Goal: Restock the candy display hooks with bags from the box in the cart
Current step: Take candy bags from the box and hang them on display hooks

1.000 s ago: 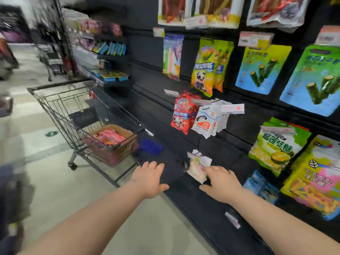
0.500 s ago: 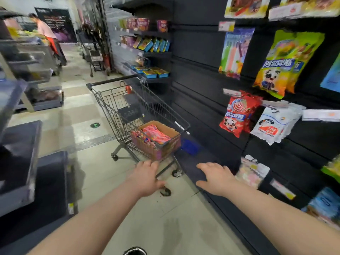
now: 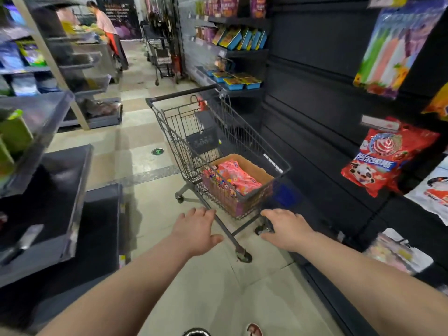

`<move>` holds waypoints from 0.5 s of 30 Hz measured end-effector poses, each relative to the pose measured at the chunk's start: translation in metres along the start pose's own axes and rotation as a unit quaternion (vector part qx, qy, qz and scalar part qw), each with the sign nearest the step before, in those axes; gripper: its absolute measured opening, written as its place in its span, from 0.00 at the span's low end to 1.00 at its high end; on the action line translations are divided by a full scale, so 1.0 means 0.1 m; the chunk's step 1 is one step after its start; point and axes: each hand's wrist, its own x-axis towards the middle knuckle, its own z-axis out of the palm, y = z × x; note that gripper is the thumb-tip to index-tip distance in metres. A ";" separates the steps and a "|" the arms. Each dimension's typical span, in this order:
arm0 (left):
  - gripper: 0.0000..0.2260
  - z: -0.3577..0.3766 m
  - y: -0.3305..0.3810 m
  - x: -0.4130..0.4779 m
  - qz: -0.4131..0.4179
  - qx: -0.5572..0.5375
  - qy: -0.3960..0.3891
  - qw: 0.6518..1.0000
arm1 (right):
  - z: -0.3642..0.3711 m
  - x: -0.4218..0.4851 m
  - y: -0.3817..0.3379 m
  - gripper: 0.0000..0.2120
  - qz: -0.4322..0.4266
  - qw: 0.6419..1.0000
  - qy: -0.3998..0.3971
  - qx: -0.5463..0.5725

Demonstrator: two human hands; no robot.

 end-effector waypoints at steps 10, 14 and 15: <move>0.32 -0.29 0.04 1.30 -0.013 0.021 -0.030 0.999 | -0.33 1.25 0.43 0.28 -0.032 0.999 -0.025 0.011; 0.32 -0.32 0.03 1.63 -0.017 0.015 -0.046 0.999 | -0.39 1.64 0.56 0.28 -0.044 0.998 -0.038 0.020; 0.33 -0.32 0.02 1.68 -0.018 0.015 -0.053 0.998 | -0.39 1.72 0.56 0.27 -0.046 0.998 -0.042 0.023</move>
